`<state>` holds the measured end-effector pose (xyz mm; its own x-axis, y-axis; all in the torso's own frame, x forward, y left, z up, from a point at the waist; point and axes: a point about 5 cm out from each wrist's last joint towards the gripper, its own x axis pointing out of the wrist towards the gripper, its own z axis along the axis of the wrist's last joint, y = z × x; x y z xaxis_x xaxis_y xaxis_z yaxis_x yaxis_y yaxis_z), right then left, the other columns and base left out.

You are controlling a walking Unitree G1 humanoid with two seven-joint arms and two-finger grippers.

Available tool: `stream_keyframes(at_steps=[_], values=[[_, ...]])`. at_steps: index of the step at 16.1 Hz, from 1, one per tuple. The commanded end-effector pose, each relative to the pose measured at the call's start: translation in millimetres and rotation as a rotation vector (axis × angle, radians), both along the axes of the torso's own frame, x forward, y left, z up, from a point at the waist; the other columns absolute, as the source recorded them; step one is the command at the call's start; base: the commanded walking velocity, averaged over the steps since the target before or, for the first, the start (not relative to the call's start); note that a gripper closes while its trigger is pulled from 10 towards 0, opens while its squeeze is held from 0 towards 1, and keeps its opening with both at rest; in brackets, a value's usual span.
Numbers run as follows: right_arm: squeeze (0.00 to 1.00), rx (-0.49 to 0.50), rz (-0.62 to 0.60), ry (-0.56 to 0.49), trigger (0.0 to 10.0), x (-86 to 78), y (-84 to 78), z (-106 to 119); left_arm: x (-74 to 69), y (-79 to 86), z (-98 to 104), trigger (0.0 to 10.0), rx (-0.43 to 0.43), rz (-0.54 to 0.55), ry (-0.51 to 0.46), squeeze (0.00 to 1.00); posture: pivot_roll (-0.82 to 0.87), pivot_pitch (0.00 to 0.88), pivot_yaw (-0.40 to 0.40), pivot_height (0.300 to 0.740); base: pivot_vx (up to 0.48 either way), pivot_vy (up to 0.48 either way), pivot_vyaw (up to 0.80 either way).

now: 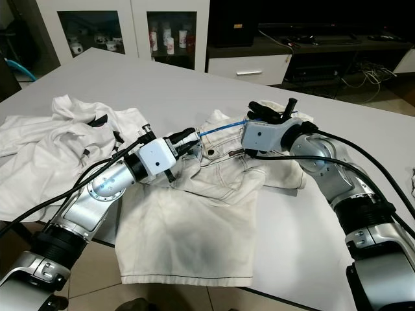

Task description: Hang hanger

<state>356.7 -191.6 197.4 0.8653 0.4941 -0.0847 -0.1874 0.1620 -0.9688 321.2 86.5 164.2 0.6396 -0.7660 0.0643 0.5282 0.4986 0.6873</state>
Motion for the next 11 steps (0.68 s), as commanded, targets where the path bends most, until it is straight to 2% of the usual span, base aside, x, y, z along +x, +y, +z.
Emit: stream_keyframes(at_steps=[1, 4, 5, 6, 10, 11], values=[[0.00, -0.029, 0.003, -0.013, 0.0, 2.1, -0.7, 4.1, 2.4, -2.7, 12.2, 10.0, -0.007, -0.007, -0.054, 0.00, 0.06, 0.000, -0.066, 0.723, 0.000, 0.000, 0.00], [0.00, -0.031, 0.005, -0.011, 0.0, 1.7, -1.0, 3.3, 2.4, -3.3, 13.2, 10.0, -0.012, -0.006, -0.059, 0.00, 0.06, 0.000, -0.068, 0.723, 0.000, 0.000, 0.00], [0.00, -0.032, 0.003, -0.006, 0.6, 1.6, -1.7, 3.1, 2.3, -3.7, 13.1, 10.0, -0.013, -0.006, -0.059, 0.00, 0.06, 0.000, -0.068, 0.723, 0.000, 0.000, 0.00], [0.00, -0.026, -0.004, 0.001, 10.0, 1.7, -2.7, 2.9, 2.4, -3.8, 13.0, 10.0, -0.013, -0.005, -0.059, 0.00, 0.06, 0.000, -0.068, 0.723, 0.000, 0.000, 0.00], [0.00, -0.029, -0.026, 0.017, 10.0, 1.5, -7.4, -0.2, 2.3, -4.3, 13.6, 10.0, -0.020, 0.001, -0.066, 0.00, 0.05, 0.000, -0.072, 0.723, 0.000, 0.000, 0.00], [0.00, -0.028, -0.020, 0.017, 4.5, 0.8, -6.5, -0.6, 4.0, -3.6, 15.3, 10.0, -0.032, 0.017, -0.074, 0.00, 0.05, 0.000, -0.073, 0.723, 0.000, 0.000, 0.00]])
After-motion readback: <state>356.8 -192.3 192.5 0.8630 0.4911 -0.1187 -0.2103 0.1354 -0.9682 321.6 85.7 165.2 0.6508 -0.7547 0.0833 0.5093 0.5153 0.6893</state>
